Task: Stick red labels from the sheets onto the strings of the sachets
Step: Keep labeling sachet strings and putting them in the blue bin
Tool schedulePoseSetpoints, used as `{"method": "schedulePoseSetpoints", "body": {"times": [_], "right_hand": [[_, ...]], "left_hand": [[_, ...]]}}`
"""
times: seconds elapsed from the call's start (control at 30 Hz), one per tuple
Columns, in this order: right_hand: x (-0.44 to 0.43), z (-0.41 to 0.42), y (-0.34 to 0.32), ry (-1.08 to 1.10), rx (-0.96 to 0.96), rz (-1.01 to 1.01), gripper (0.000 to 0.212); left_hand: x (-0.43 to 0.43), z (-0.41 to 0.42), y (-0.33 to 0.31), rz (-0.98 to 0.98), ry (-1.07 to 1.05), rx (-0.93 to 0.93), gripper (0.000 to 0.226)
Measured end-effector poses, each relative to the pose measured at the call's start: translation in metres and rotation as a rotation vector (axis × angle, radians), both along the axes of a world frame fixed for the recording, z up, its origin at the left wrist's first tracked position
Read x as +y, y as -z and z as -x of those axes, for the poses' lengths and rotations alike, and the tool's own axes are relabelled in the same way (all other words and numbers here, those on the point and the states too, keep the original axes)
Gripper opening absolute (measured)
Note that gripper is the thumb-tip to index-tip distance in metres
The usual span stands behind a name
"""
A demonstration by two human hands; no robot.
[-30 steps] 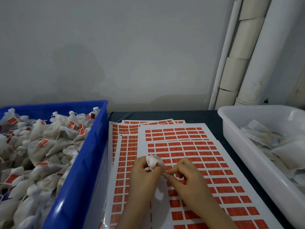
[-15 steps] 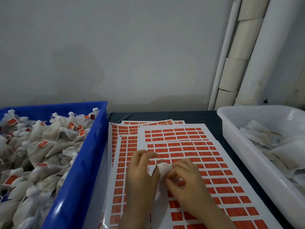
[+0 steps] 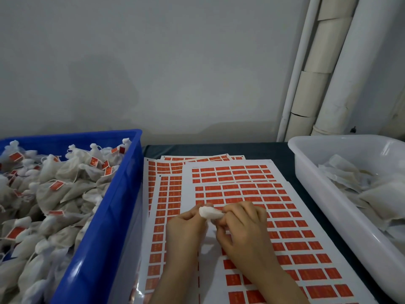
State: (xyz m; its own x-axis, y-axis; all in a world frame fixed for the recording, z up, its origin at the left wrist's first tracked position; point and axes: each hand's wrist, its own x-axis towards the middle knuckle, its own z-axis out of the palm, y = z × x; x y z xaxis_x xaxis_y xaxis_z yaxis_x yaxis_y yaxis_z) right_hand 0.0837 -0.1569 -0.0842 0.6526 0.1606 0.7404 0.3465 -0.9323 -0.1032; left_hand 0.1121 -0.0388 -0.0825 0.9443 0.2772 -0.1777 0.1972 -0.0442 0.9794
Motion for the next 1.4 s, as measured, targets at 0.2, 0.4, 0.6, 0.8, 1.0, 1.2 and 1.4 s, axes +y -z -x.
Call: {"method": "schedulePoseSetpoints", "body": {"times": [0.2, 0.4, 0.6, 0.8, 1.0, 1.2, 1.4], "right_hand": [[0.002, -0.001, 0.003, -0.009, -0.019, -0.008, 0.020], [-0.001, -0.002, 0.008, -0.050, 0.006, -0.152, 0.009], [-0.003, 0.003, 0.000, -0.131, -0.014, -0.289, 0.028], [-0.003, 0.002, -0.003, -0.093, -0.062, -0.314, 0.050], [-0.012, 0.001, -0.012, -0.350, -0.015, -0.448, 0.029], [-0.012, -0.002, -0.009, -0.185, -0.129, -0.260, 0.035], [-0.013, -0.006, 0.002, -0.043, -0.138, -0.281, 0.010]], "left_hand": [[-0.004, 0.008, -0.008, 0.233, 0.078, -0.034, 0.016], [-0.001, 0.009, -0.008, 0.241, 0.240, -0.105, 0.011], [0.004, 0.004, -0.009, 0.206, 0.208, -0.092, 0.019], [0.005, 0.004, -0.012, 0.178, 0.343, -0.145, 0.027], [0.003, 0.005, -0.014, 0.058, 0.465, -0.138, 0.049], [0.002, 0.006, -0.016, 0.062, 0.483, -0.121, 0.047], [0.002, 0.007, -0.019, 0.064, 0.487, -0.104, 0.030]]}}
